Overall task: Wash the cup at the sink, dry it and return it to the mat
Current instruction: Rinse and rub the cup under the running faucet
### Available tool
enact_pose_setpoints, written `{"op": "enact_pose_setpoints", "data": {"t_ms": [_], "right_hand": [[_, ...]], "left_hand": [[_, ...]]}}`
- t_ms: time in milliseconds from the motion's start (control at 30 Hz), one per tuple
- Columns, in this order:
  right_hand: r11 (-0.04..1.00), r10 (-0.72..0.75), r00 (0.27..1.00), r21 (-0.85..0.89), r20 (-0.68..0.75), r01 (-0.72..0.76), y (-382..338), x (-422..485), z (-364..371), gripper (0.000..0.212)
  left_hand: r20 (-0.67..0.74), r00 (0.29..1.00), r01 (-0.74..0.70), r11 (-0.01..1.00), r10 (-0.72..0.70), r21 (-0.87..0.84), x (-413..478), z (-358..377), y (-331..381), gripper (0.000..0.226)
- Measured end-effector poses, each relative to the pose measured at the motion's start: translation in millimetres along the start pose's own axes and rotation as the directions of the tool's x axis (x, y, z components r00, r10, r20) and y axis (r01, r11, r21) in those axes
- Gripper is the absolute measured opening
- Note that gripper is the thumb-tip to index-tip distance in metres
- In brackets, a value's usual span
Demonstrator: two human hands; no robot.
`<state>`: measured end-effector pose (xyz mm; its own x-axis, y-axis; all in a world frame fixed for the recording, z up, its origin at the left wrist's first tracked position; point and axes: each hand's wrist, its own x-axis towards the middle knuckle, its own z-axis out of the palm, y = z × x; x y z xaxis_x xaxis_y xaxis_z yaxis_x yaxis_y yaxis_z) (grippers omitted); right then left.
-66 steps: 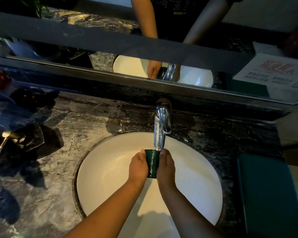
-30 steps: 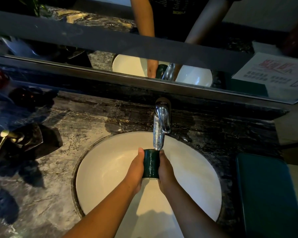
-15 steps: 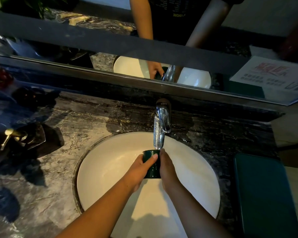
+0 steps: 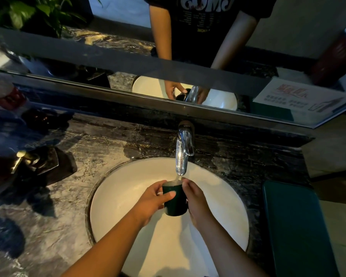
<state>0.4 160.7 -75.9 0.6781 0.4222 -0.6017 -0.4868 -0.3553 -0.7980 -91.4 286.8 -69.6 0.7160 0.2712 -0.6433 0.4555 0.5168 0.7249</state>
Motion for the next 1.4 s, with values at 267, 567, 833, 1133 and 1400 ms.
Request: {"op": "enact_pose_setpoints", "data": {"t_ms": [267, 567, 833, 1133, 1400], "right_hand": [[1.000, 0.004, 0.996, 0.026, 0.091, -0.007, -4.4, -30.9, -9.0, 0.026], [0.997, 0.004, 0.991, 0.070, 0.133, -0.013, -14.2, -60.7, -12.3, 0.038], [0.989, -0.147, 0.959, 0.012, 0.243, 0.148, -23.4, -80.3, -14.4, 0.042], [0.934, -0.175, 0.945, -0.257, 0.278, 0.248, -40.4, -76.0, -16.9, 0.043], [0.891, -0.057, 0.964, -0.421, 0.261, 0.167, -55.5, -65.7, -12.9, 0.031]], "left_hand": [[0.001, 0.995, -0.102, 0.989, 0.103, 0.102, -16.3, -6.4, -5.6, 0.050], [0.052, 0.954, -0.296, 0.908, 0.294, 0.298, -44.8, -3.5, -0.7, 0.063], [0.030, 0.944, -0.328, 0.930, 0.328, 0.163, -68.3, -4.5, 2.6, 0.057], [0.122, 0.989, -0.033, 0.916, 0.089, -0.399, -80.8, -0.2, -9.9, 0.033], [0.154, 0.985, 0.152, 0.812, -0.078, -0.564, -73.0, 4.6, -15.6, 0.065]]}}
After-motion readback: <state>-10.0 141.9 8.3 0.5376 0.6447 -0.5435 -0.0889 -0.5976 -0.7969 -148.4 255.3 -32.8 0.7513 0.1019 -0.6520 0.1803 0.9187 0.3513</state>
